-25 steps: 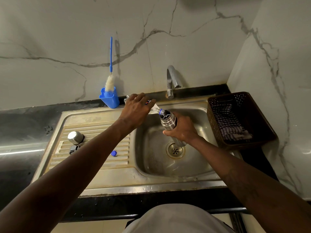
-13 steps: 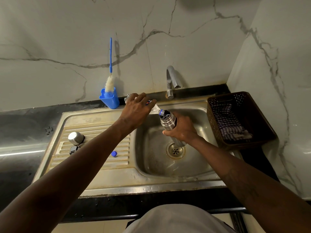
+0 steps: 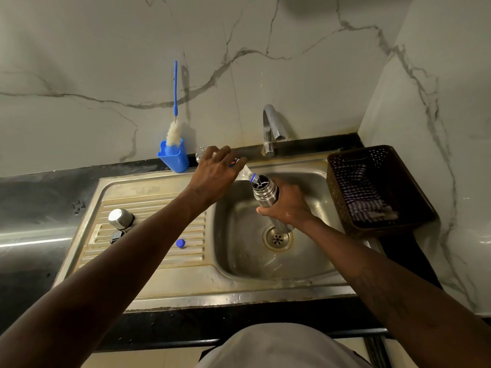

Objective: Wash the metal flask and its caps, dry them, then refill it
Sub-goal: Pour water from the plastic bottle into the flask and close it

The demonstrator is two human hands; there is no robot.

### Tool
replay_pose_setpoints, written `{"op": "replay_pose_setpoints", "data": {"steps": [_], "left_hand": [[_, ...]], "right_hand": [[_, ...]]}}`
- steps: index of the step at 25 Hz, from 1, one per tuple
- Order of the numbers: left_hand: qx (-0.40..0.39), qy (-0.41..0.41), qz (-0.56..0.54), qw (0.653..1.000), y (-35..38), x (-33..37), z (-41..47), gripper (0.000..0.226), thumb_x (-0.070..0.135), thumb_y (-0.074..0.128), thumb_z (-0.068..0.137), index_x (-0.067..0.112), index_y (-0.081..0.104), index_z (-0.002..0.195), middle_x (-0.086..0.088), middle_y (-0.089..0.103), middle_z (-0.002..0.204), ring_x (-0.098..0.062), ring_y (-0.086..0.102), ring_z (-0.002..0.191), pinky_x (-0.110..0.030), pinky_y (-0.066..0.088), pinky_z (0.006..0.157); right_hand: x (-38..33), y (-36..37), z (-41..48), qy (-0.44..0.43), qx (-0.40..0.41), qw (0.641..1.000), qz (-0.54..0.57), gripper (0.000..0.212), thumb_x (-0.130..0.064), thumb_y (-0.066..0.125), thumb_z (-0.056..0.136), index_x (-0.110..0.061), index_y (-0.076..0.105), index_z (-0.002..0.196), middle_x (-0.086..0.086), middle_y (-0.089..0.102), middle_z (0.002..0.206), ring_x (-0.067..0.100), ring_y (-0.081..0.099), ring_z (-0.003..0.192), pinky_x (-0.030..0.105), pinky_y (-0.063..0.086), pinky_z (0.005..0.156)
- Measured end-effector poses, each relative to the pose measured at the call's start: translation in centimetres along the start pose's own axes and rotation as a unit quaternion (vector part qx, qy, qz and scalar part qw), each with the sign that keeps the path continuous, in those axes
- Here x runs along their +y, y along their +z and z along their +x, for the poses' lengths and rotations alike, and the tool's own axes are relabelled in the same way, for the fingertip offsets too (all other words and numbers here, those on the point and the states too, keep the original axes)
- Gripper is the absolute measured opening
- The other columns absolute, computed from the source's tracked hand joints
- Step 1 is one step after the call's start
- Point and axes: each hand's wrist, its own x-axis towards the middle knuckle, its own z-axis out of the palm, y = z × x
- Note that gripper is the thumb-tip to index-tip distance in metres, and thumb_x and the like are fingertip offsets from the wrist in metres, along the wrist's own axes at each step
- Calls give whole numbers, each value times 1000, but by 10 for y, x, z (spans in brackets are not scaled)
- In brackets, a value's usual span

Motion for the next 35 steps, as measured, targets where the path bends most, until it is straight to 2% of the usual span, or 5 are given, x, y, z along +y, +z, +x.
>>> {"op": "replay_pose_setpoints", "data": {"steps": [16,23,27,32,35], "left_hand": [[-5,-11,-9,1000,1,0,1,70,13,93,72,13,65,136,-17,67,132,-38,62,122,-51,51,97],[0,-5,-13,1000,1,2,-1,71,12,95,69,12,67,134,-18,68,130,-39,63,120,-51,52,95],[3,-2,-11,1000,0,1,0,71,12,95,68,13,67,133,-17,67,130,-39,63,120,-51,52,94],[9,1,-4,1000,0,2,2,68,11,94,69,12,68,132,-18,69,127,-38,64,118,-51,52,94],[6,0,-3,1000,1,2,3,69,11,93,70,13,67,134,-17,69,128,-38,63,120,-51,52,95]], "right_hand": [[-1,2,-2,-4,-2,1000,-1,76,-56,90,53,-32,63,120,-15,74,102,0,68,87,25,59,81],[-4,-1,-2,-15,-4,1000,11,73,-47,94,57,-29,64,121,-12,74,105,0,67,89,15,53,81],[-4,0,-2,-6,-1,1000,14,75,-50,93,55,-30,64,122,-13,75,105,0,68,89,15,53,81],[-6,0,-3,6,-3,1000,20,71,-44,95,57,-27,66,120,-13,74,103,-3,66,86,-1,41,73],[-6,1,-3,9,-4,1000,27,72,-46,95,56,-29,65,119,-15,73,103,-4,66,86,5,45,76]]}}
